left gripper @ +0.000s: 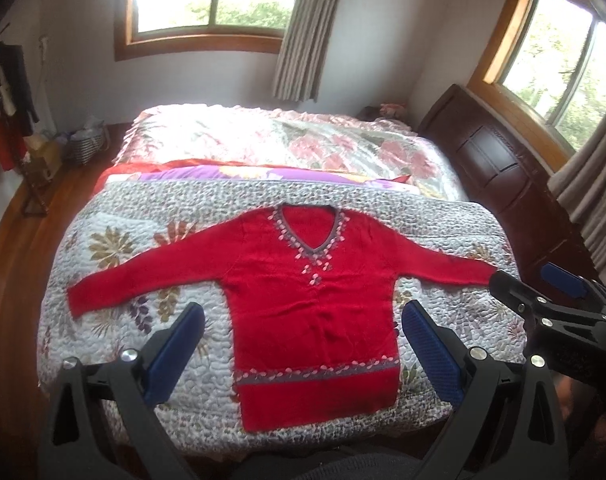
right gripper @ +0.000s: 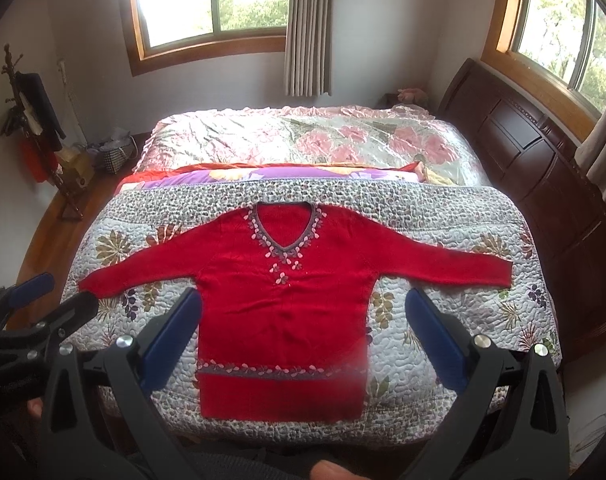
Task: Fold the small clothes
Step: 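Move the right tool to the sleeve cuff nearest it and grasp it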
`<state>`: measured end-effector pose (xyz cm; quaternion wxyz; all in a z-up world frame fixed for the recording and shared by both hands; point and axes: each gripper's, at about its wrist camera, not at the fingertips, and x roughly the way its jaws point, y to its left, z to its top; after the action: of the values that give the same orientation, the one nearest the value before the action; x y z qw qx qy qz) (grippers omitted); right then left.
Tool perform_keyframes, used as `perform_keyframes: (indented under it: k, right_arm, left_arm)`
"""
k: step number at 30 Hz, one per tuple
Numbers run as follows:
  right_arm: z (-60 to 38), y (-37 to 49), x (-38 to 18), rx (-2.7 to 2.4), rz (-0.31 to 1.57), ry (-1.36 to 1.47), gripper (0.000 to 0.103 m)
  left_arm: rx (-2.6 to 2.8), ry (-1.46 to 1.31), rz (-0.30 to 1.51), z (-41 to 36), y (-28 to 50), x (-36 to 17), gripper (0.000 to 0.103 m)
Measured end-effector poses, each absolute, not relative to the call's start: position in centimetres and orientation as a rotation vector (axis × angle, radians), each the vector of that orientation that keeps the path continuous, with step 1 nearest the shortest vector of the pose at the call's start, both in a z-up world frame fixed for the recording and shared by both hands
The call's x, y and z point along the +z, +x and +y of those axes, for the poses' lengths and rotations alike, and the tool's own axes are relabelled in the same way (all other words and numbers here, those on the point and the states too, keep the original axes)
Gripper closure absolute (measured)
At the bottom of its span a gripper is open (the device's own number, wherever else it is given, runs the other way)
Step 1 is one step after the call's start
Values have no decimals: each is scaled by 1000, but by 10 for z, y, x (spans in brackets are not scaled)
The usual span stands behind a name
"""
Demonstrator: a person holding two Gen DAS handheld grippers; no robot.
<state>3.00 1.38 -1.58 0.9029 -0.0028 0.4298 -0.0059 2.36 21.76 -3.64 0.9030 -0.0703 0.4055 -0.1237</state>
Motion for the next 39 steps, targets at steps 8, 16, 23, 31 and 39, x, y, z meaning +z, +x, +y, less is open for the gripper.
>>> perform_keyframes:
  k: [8, 16, 23, 31, 39]
  right_arm:
    - [-88, 57, -85, -181, 966, 170, 3]
    - [-272, 74, -179, -263, 1021, 542, 48]
    - [-445, 93, -267, -304, 951, 913, 45]
    - [-592, 111, -378, -377, 826, 1333, 49]
    - [-633, 122, -426, -422, 830, 1440, 49]
  left_arm:
    - [-345, 19, 879, 179, 74, -62, 4]
    - [-462, -44, 896, 118, 103, -80, 4]
    - [-352, -136, 1027, 74, 130, -117, 4]
    - [-231, -179, 1142, 47, 141, -139, 4]
    - [-188, -171, 1173, 17, 143, -144, 4]
